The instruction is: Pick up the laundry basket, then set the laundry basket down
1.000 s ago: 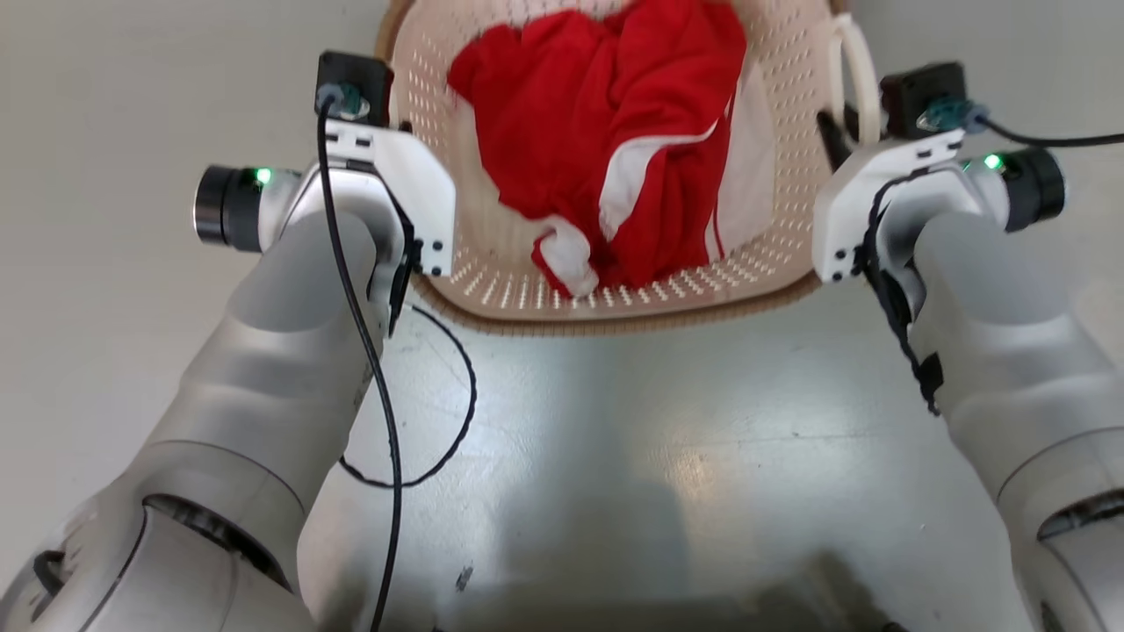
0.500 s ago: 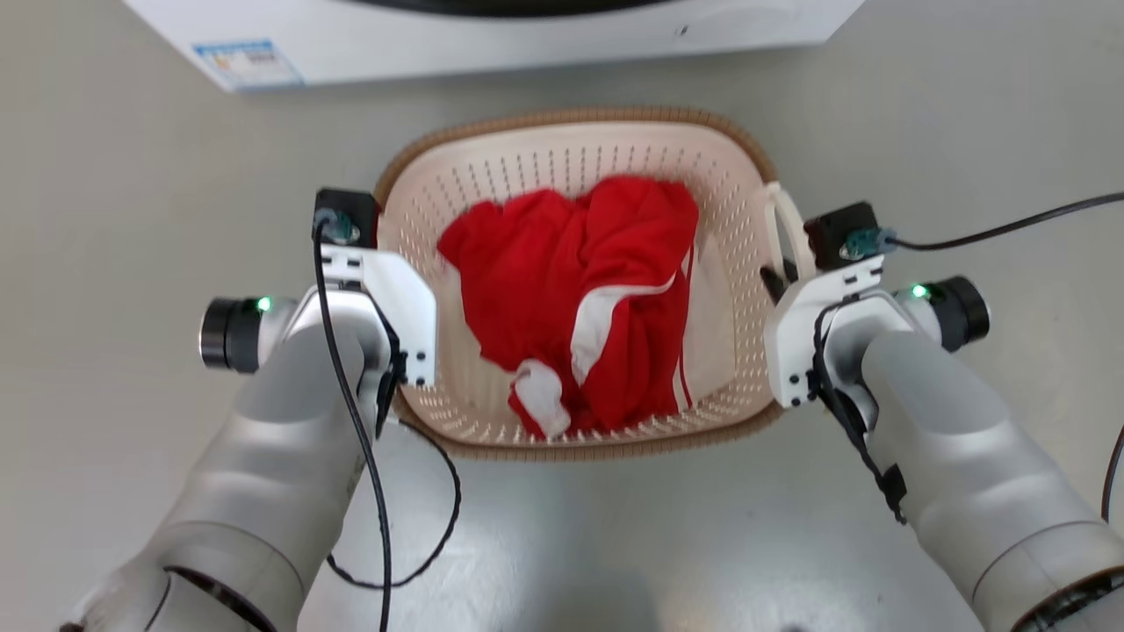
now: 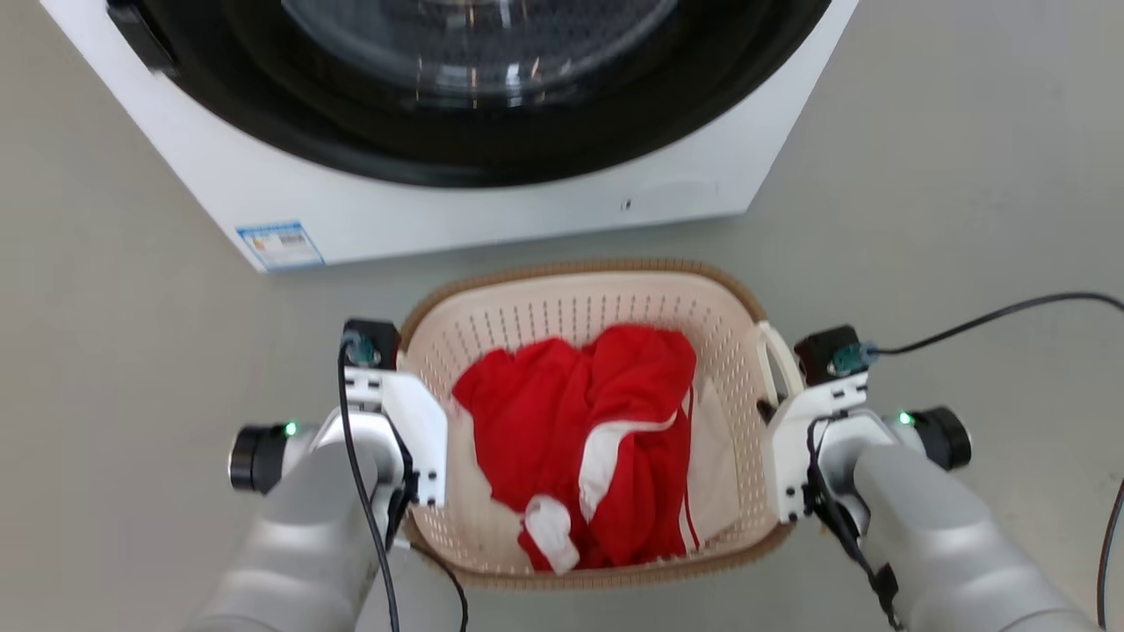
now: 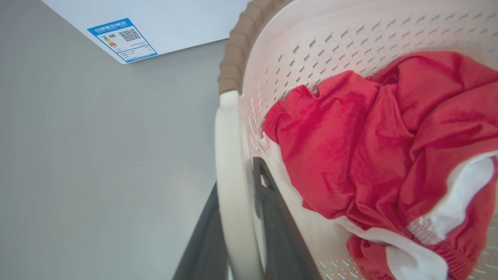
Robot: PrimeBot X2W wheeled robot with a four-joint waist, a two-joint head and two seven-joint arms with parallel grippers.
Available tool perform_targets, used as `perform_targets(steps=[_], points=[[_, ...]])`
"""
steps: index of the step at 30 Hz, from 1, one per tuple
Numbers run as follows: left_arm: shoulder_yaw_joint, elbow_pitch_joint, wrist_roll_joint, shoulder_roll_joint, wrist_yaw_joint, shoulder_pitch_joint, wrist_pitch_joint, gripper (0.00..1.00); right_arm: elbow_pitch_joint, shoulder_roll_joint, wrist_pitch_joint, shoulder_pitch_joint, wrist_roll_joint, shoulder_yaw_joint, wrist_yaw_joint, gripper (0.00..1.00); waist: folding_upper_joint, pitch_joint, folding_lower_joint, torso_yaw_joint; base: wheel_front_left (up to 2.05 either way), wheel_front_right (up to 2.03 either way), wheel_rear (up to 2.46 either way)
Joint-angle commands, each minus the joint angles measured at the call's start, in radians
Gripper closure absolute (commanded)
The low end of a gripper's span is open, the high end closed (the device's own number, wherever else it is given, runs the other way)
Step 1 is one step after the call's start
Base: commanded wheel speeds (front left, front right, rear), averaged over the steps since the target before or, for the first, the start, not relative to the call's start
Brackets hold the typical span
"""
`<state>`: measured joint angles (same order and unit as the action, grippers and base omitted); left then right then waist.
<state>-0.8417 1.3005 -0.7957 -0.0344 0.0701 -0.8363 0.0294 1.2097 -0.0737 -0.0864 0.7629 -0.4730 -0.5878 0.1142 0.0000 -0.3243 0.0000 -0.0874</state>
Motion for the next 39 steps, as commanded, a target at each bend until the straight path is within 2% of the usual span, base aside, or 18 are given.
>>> perform_targets(steps=[1,17,39], points=[[0.009,-0.014,-0.002,-0.018,-0.006,-0.005,-0.010,1.00,-0.013,0.023,-0.007,-0.035,-0.002,-0.034,0.017,1.00,0.0000,0.074,0.0000,-0.009,0.00,0.00,0.00],[-0.038,-0.046,-0.052,-0.016,-0.021,0.172,0.020,1.00,-0.016,0.023,-0.064,-0.164,-0.088,-0.105,0.017,1.00,0.0000,0.302,0.0000,0.007,0.00,0.00,0.00],[-0.072,-0.035,-0.075,-0.016,-0.028,0.178,0.060,1.00,-0.029,0.024,-0.094,-0.163,-0.142,-0.163,0.017,1.00,0.0000,0.340,0.0000,0.009,0.00,0.00,0.00]])
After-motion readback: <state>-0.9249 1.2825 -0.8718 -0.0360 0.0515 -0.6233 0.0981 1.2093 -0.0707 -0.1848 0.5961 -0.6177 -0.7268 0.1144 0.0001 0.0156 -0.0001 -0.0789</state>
